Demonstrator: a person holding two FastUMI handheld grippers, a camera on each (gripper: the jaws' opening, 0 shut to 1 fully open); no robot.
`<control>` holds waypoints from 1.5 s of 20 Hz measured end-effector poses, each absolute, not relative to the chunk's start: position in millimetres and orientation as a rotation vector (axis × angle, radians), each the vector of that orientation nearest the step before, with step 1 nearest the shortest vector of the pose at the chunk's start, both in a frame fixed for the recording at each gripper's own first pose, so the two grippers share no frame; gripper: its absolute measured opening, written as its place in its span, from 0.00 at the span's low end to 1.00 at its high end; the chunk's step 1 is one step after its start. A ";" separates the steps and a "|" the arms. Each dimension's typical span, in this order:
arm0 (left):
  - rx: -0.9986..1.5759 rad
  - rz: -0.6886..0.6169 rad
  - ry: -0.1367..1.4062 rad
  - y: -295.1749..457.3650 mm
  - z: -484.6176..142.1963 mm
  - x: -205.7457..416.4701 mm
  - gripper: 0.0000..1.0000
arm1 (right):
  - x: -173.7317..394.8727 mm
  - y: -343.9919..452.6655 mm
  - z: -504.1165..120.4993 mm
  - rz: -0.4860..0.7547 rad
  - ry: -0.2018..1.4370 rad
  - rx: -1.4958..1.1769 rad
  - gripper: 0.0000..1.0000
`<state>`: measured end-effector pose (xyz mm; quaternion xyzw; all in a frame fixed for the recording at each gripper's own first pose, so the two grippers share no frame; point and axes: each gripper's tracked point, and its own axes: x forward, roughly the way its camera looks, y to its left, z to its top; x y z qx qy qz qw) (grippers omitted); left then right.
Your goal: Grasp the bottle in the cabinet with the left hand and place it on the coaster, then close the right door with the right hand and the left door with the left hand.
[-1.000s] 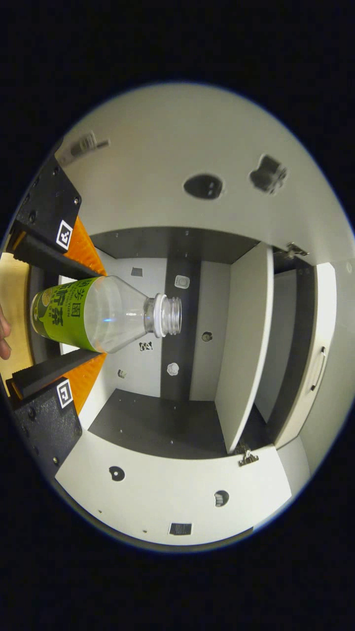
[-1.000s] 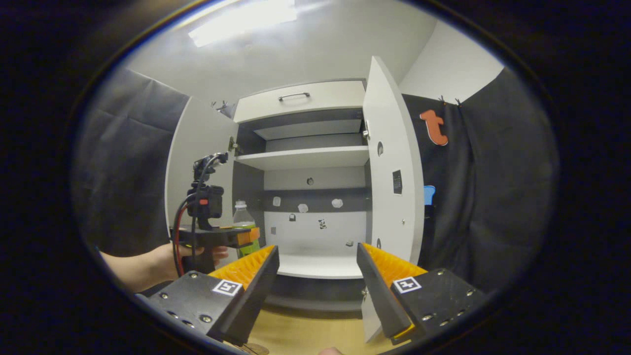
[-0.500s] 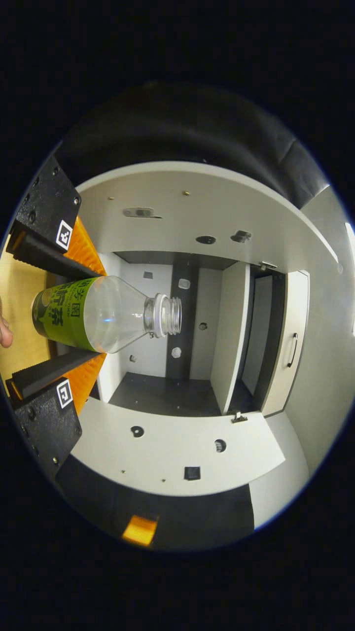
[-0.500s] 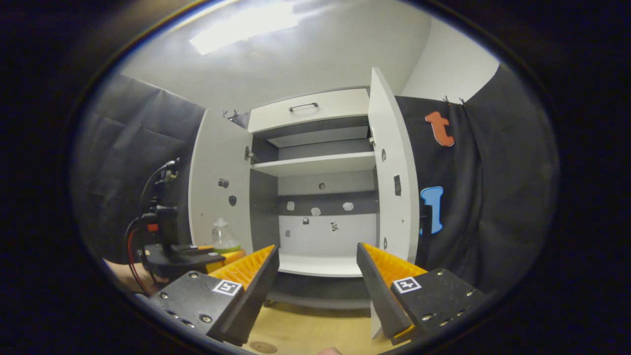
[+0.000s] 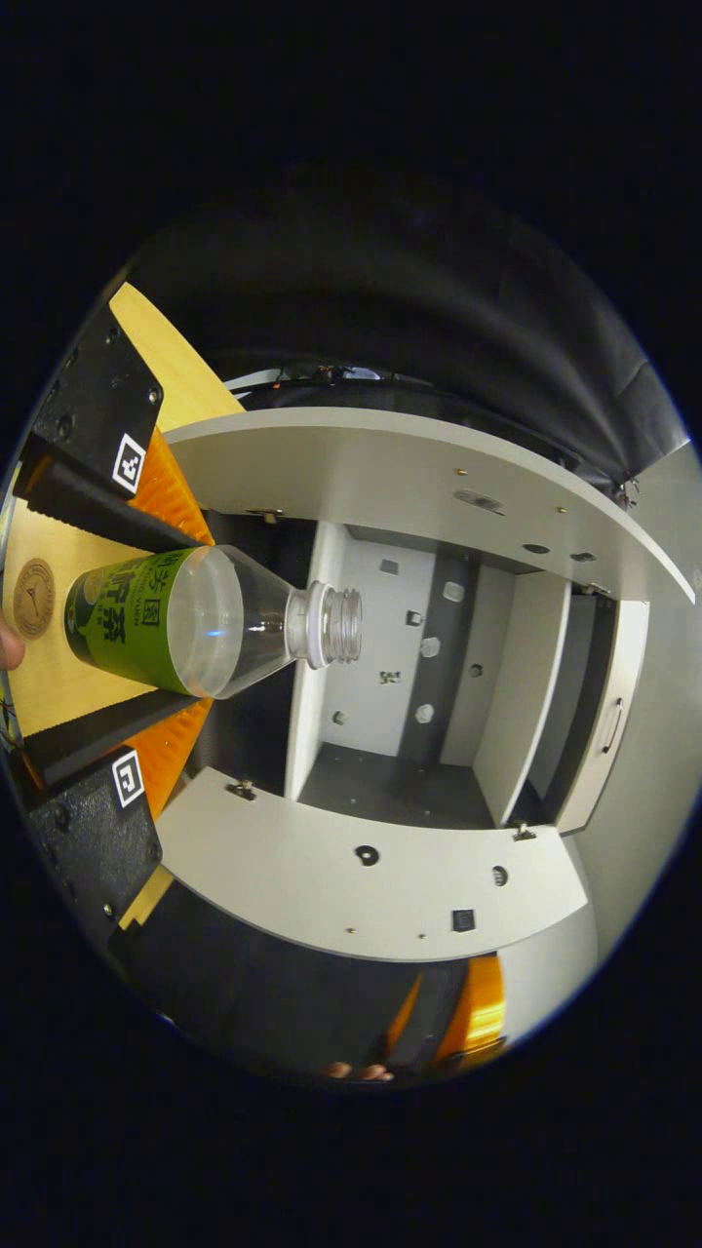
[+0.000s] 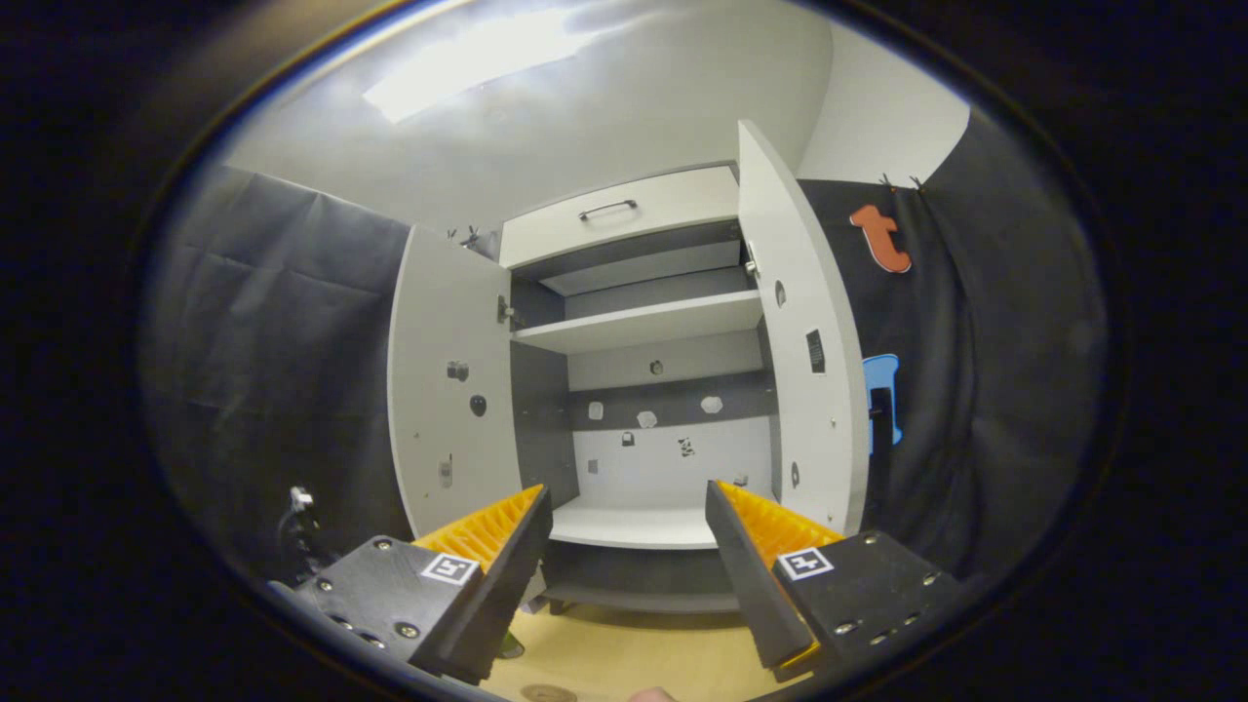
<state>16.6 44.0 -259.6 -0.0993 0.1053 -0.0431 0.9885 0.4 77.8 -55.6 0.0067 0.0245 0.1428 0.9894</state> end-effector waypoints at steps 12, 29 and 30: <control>-0.072 -0.286 0.240 3.0 -369.5 -17.5 0.81 | 34.1 108.4 -103.9 0.321 0.140 0.013 0.93; -0.051 -0.343 0.335 15.3 -403.3 -5.4 0.83 | 77.7 162.0 -142.0 0.424 0.210 0.030 0.96; -0.045 -0.352 0.334 14.5 -398.4 -5.9 0.83 | 78.0 159.0 -143.4 0.416 0.217 0.028 0.96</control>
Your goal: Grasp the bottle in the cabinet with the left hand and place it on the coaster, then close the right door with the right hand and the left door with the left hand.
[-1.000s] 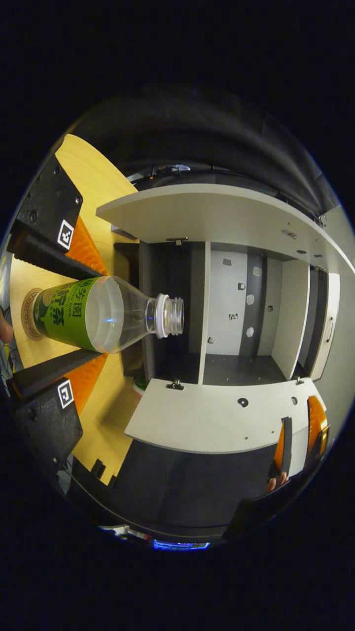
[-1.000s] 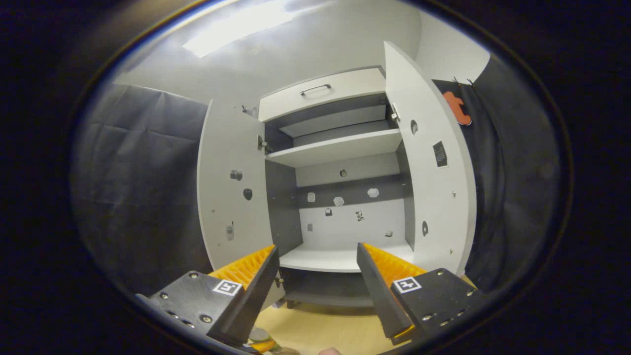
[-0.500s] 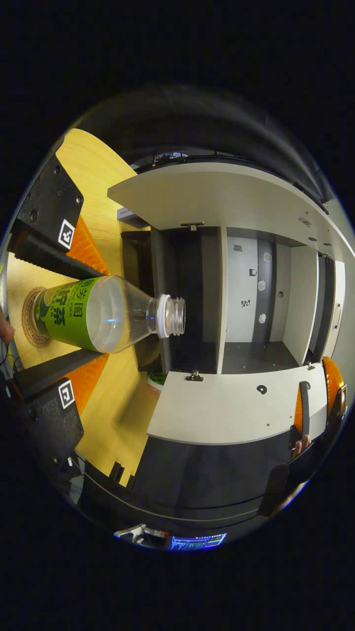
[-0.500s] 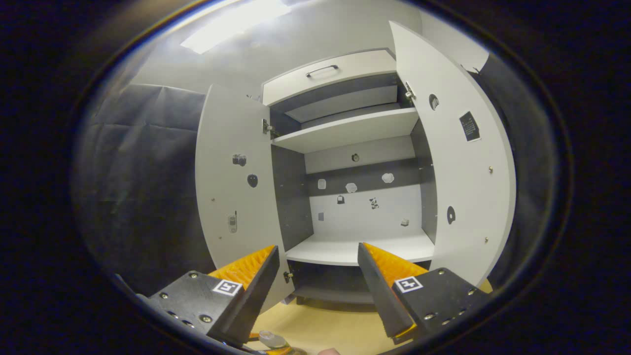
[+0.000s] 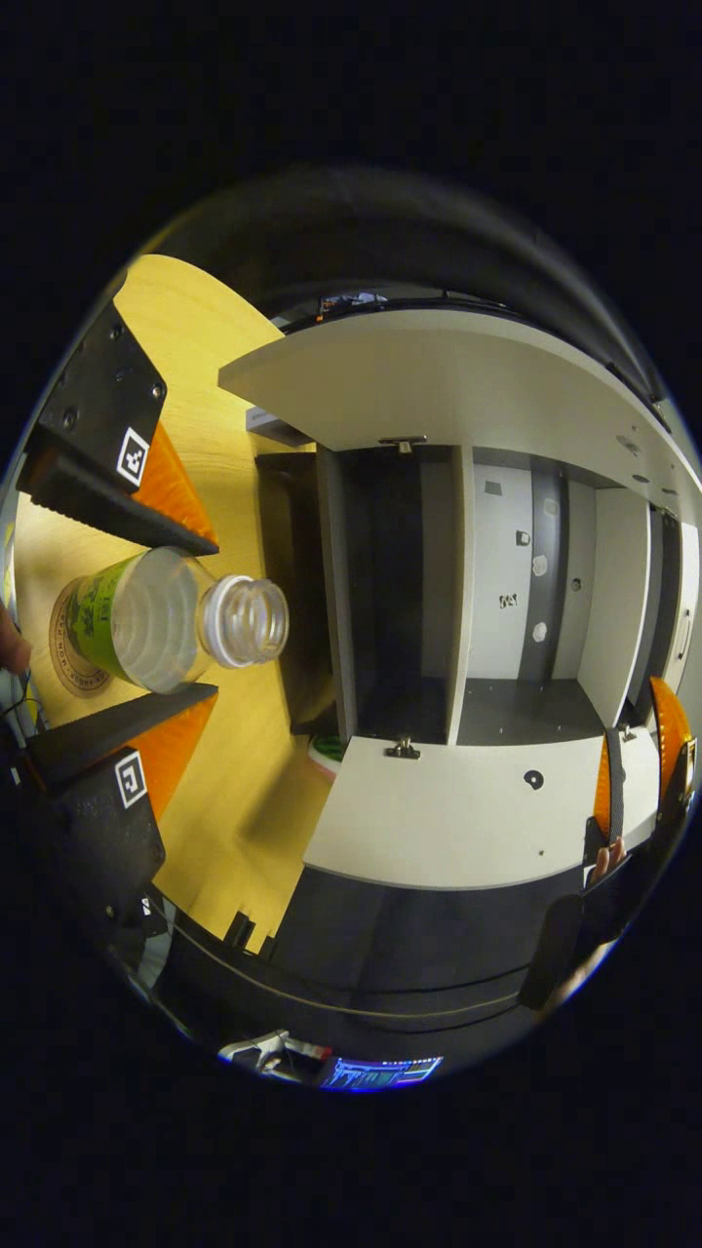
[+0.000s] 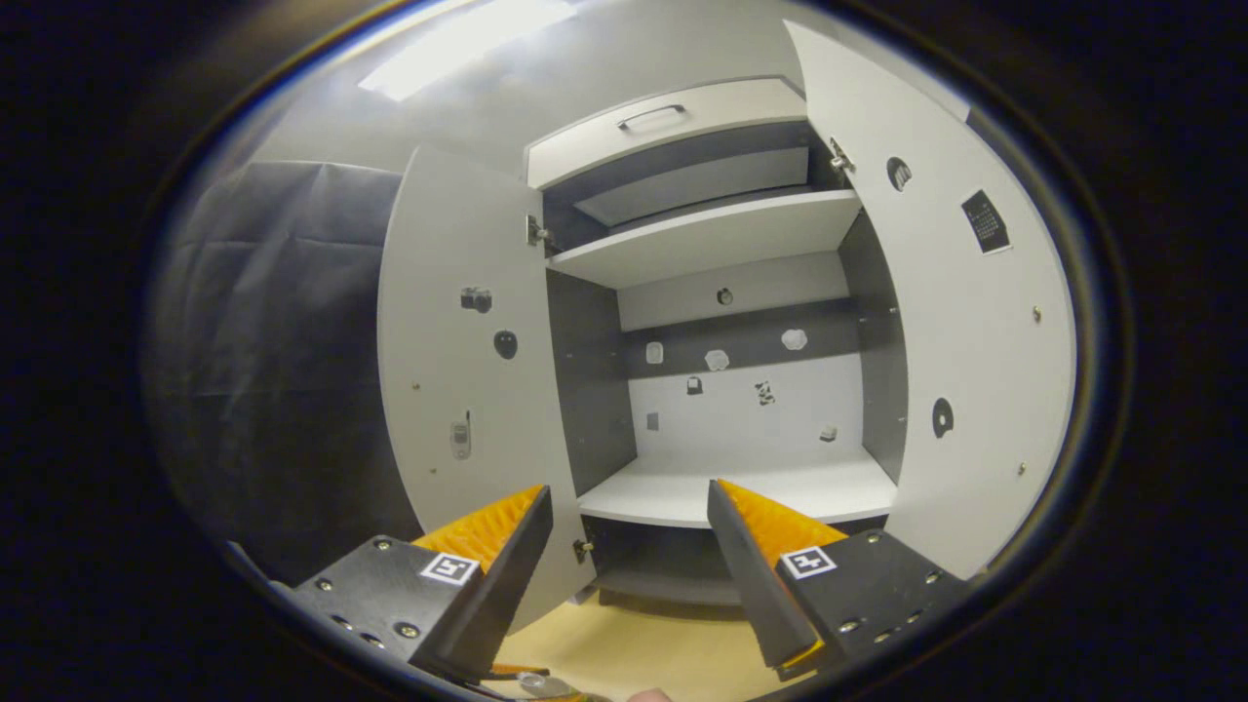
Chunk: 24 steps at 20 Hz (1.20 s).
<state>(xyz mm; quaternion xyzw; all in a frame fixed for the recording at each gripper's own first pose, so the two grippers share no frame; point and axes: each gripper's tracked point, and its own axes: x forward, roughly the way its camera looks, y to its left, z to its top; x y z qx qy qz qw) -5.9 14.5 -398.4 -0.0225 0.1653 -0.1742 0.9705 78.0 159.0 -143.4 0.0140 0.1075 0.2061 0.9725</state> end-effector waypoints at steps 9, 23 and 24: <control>-0.047 -0.406 0.300 5.3 -322.5 -10.4 0.85 | 51.1 127.2 -128.8 0.378 0.185 0.019 0.97; 0.074 -0.286 0.154 3.1 -135.6 3.7 0.98 | -7.7 -6.1 -79.4 0.207 0.117 -0.054 0.93; 0.066 -0.262 0.155 5.2 -126.2 4.2 0.98 | -10.2 -20.2 -74.9 0.191 0.108 -0.061 0.93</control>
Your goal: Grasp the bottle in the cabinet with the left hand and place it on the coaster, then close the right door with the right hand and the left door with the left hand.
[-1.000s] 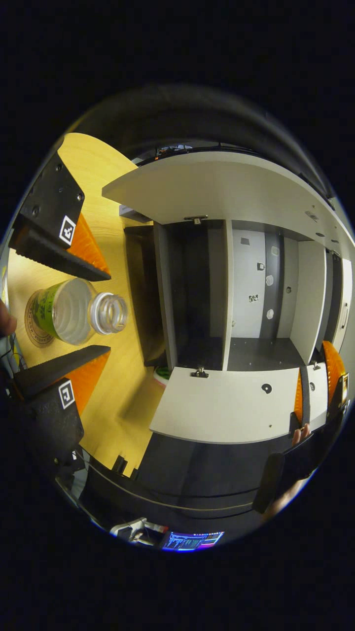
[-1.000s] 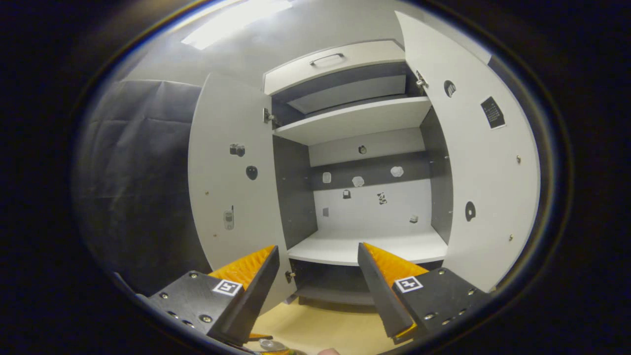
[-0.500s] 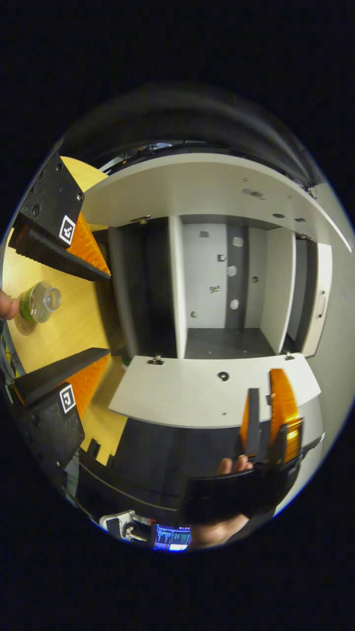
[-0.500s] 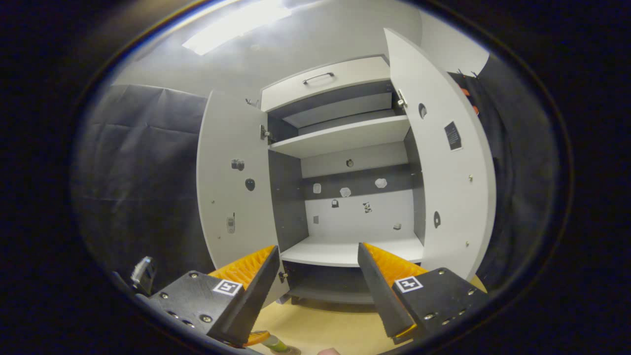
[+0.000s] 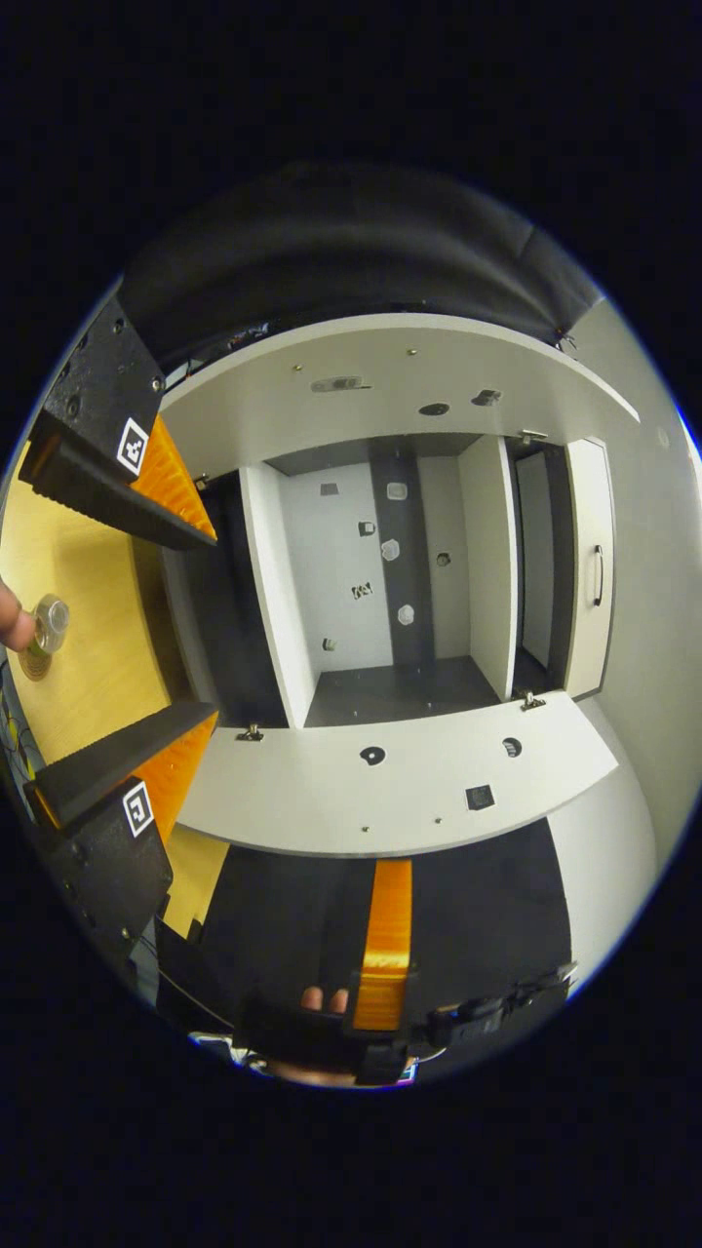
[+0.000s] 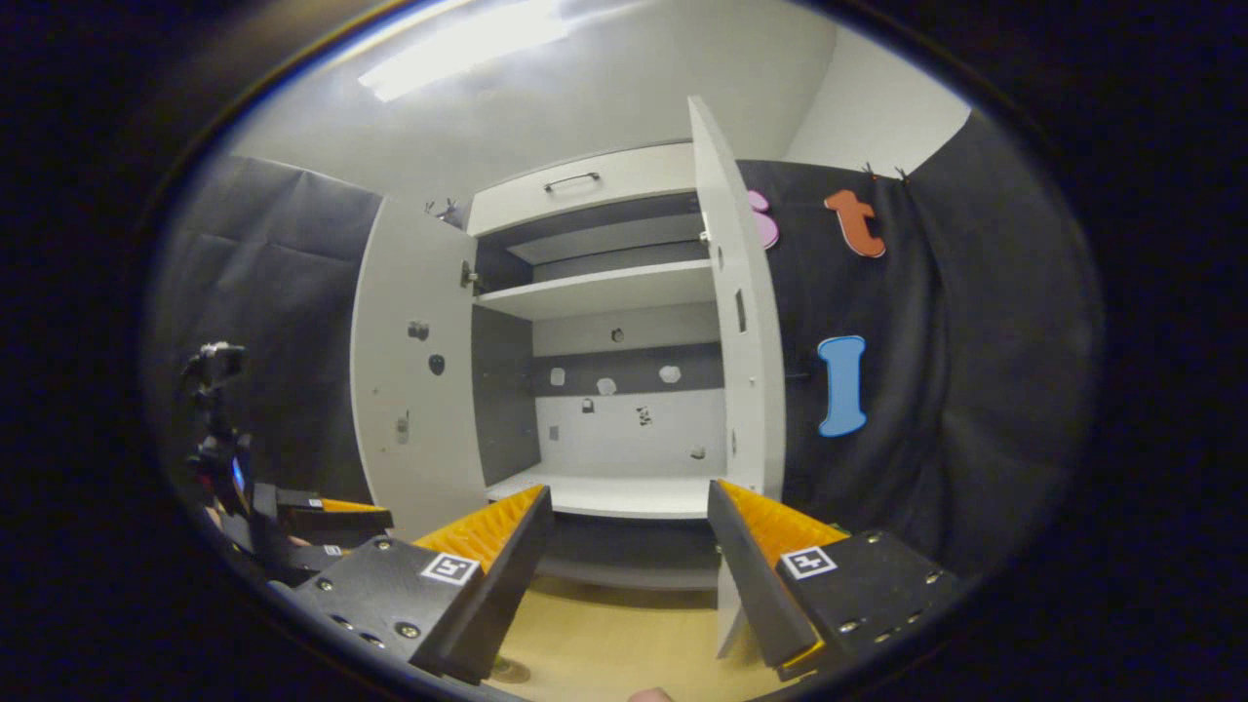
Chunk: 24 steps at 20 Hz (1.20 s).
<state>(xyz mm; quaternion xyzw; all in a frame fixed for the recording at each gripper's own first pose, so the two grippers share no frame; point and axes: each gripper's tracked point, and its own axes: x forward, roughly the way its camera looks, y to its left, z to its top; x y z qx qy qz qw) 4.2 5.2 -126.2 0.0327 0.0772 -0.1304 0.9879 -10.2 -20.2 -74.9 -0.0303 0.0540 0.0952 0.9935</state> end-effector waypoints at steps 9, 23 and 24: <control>-0.065 -0.165 0.062 18.3 -44.3 18.3 0.98 | -6.6 -150.2 -49.8 0.063 0.072 -0.112 0.93; -0.041 -0.083 0.027 94.1 -12.4 9.6 0.98 | 86.9 -245.4 -51.5 0.017 0.138 -0.086 0.96; -0.030 -0.071 0.026 101.4 -15.0 6.0 0.97 | 97.6 -247.8 -54.1 0.017 0.157 -0.066 0.96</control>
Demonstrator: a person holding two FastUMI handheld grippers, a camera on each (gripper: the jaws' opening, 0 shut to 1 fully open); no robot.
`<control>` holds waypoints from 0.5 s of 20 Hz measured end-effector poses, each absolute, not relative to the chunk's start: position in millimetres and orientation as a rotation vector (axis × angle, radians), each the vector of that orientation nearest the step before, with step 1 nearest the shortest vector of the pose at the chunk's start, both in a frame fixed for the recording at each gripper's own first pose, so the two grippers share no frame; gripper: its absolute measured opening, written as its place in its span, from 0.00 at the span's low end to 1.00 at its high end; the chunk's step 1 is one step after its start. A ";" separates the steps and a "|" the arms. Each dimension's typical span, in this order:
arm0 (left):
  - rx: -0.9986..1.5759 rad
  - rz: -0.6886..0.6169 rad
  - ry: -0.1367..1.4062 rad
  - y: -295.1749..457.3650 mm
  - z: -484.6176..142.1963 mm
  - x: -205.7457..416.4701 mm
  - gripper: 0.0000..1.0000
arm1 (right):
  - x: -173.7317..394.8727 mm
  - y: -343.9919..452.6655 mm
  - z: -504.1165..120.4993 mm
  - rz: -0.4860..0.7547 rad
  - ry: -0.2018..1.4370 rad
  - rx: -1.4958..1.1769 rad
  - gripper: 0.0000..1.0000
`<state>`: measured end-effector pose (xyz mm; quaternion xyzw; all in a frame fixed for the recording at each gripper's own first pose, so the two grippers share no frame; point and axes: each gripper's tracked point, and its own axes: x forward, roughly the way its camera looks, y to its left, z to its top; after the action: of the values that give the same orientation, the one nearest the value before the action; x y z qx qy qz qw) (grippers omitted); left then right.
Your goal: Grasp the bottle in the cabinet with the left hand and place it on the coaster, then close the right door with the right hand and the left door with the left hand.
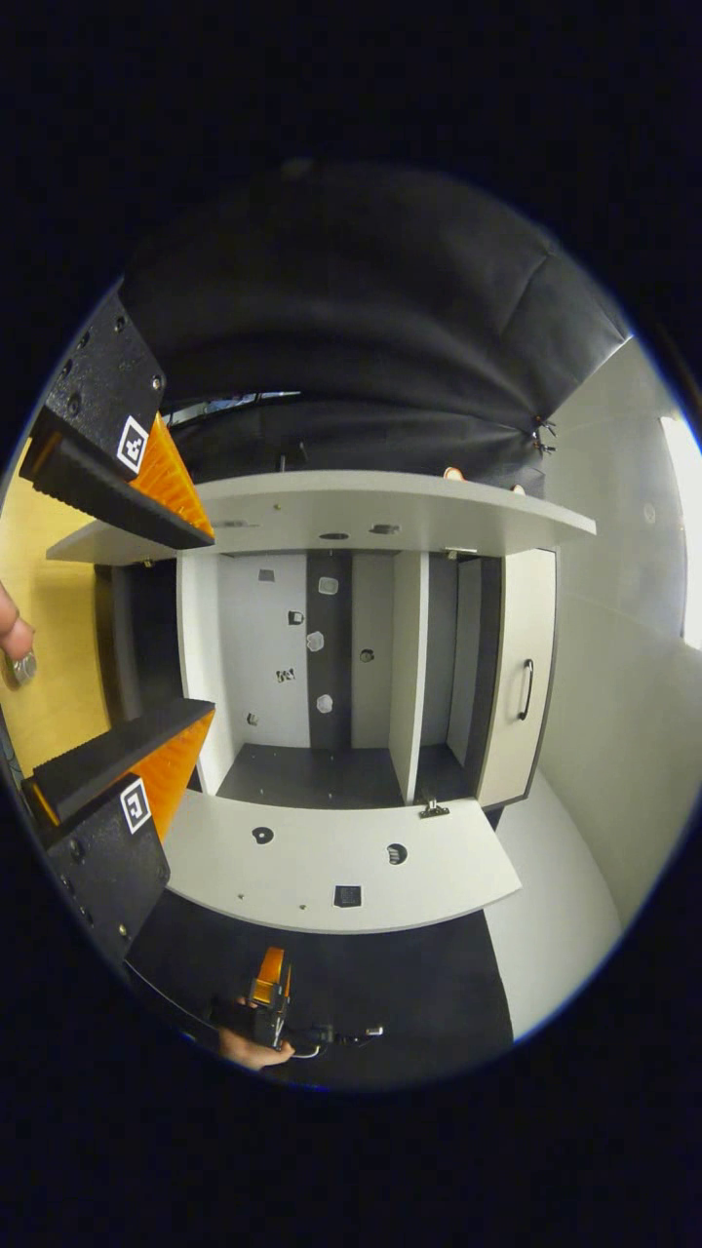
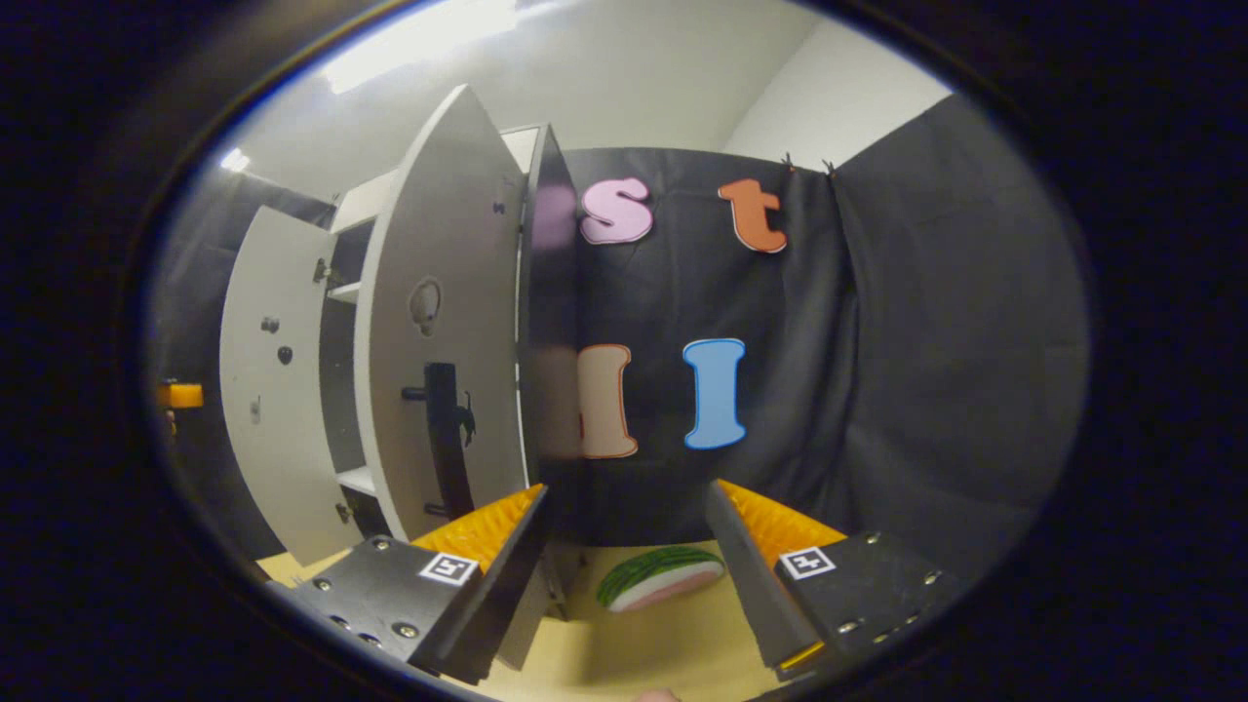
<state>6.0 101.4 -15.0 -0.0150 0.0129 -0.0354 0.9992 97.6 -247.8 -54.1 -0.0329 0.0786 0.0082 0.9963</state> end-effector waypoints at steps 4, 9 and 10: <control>0.005 -0.024 0.016 121.8 -18.9 -4.6 0.98 | 133.4 -252.3 -47.2 0.004 0.186 -0.078 0.93; -0.012 -0.016 0.063 134.4 -35.8 -12.8 0.98 | 159.9 -213.5 -51.6 0.106 0.245 -0.064 0.94; -0.025 -0.019 0.066 137.2 -39.4 -14.5 0.98 | 160.2 -198.9 -59.5 0.151 0.278 -0.073 0.96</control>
<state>-14.5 137.2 -39.4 -0.0124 0.0332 -0.0093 0.9993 160.2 -198.9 -59.5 -0.0365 0.1384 0.0754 0.9868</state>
